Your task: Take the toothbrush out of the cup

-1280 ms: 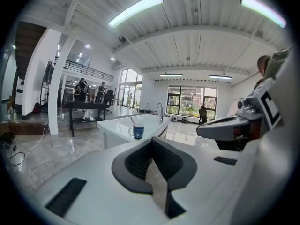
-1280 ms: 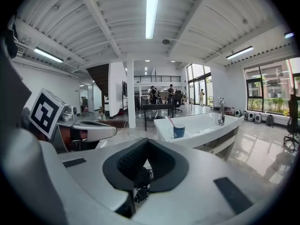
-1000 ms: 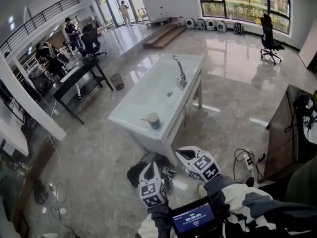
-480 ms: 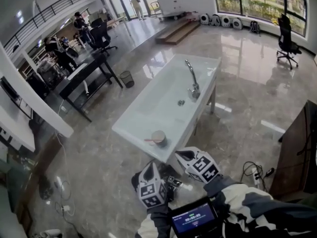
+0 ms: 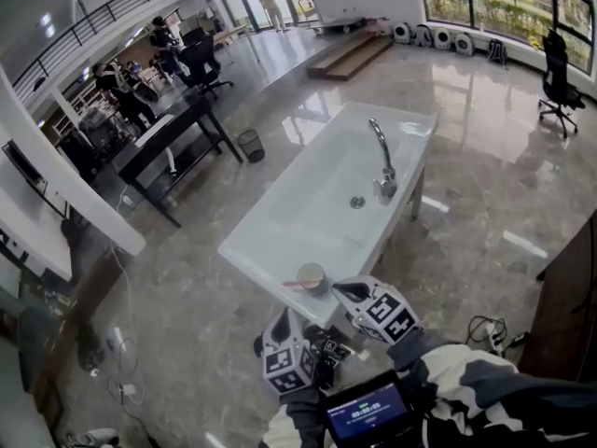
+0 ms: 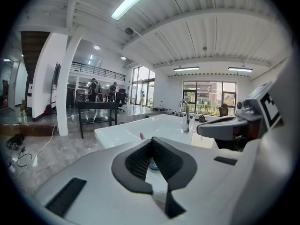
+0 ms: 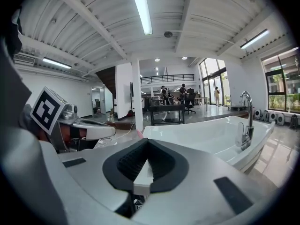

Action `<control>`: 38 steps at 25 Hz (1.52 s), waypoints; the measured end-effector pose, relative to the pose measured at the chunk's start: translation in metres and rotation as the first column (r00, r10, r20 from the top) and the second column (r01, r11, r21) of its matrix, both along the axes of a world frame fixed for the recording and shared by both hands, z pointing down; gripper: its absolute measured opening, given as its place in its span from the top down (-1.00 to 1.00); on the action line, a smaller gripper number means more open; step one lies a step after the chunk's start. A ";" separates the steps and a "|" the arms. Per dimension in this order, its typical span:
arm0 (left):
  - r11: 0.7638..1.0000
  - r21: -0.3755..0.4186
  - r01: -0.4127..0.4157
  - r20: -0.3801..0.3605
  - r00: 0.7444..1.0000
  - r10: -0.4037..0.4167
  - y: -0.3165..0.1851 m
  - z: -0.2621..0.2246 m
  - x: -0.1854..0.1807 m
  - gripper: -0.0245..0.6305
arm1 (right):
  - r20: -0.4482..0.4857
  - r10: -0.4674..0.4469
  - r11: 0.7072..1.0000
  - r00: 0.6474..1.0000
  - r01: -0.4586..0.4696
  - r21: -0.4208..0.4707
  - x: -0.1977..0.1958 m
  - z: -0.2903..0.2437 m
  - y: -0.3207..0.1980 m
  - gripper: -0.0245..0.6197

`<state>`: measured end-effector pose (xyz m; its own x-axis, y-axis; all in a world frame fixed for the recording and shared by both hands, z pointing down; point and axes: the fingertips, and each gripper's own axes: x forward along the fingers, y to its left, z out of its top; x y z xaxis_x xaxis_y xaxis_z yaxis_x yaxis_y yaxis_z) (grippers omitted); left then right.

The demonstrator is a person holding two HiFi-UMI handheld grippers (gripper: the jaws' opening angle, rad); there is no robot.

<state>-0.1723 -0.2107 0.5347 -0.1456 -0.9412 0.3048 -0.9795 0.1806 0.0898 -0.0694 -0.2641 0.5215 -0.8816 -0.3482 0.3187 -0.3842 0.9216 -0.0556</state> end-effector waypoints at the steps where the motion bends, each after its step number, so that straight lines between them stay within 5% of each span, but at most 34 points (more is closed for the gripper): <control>1: 1.000 0.004 0.002 0.001 1.000 -0.002 -0.005 -0.001 -0.004 0.91 | -0.004 -0.005 1.000 1.000 0.005 0.001 -0.005 0.000 -0.004 0.95; 13: 0.996 0.018 -0.086 -0.023 0.996 0.086 -0.067 0.005 -0.084 0.91 | -0.009 0.066 0.997 0.998 -0.066 0.045 -0.083 -0.016 -0.067 0.95; 20: 0.990 -0.004 -0.139 -0.050 0.989 0.138 -0.081 0.021 -0.102 0.91 | -0.043 0.130 0.991 0.991 -0.128 0.028 -0.091 0.005 -0.084 0.95; 27: 0.987 -0.010 -0.160 -0.047 0.986 0.160 -0.091 0.023 -0.105 0.91 | -0.127 -0.040 0.998 0.991 0.044 0.033 -0.089 0.011 -0.067 0.92; 29: 0.986 -0.019 -0.165 -0.047 0.985 0.164 -0.091 0.027 -0.105 0.91 | -0.176 -0.118 0.991 0.977 0.127 0.041 -0.087 0.015 -0.054 0.45; 31: 0.987 -0.023 -0.158 -0.059 0.986 0.156 -0.088 0.030 -0.106 0.91 | -0.256 -0.197 0.976 0.946 0.215 0.046 -0.087 0.028 -0.038 0.24; 38: 0.989 -0.005 -0.147 -0.056 0.988 0.146 -0.084 0.022 -0.108 0.91 | -0.376 -0.299 0.943 0.877 0.331 0.023 -0.098 0.064 -0.015 0.21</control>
